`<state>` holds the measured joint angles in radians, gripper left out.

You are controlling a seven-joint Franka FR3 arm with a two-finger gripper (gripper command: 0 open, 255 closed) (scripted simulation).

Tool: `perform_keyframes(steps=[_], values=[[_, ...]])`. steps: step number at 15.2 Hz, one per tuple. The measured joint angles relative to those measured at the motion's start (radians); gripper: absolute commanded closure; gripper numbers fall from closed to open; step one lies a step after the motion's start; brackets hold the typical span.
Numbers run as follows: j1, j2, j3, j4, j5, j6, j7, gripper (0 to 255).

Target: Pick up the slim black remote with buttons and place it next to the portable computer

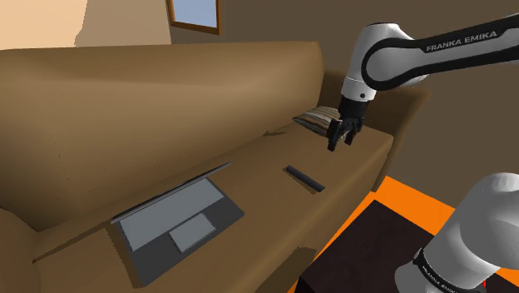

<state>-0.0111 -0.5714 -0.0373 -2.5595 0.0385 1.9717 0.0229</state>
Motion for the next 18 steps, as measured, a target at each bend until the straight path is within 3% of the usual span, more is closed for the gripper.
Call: perform_keyframes(steps=[10, 18], values=[[-0.012, 0.330, -0.074, -0.019, 0.003, 0.357, -0.140, 0], [-0.017, 0.670, -0.103, 0.092, 0.095, 0.589, -0.289, 0]])
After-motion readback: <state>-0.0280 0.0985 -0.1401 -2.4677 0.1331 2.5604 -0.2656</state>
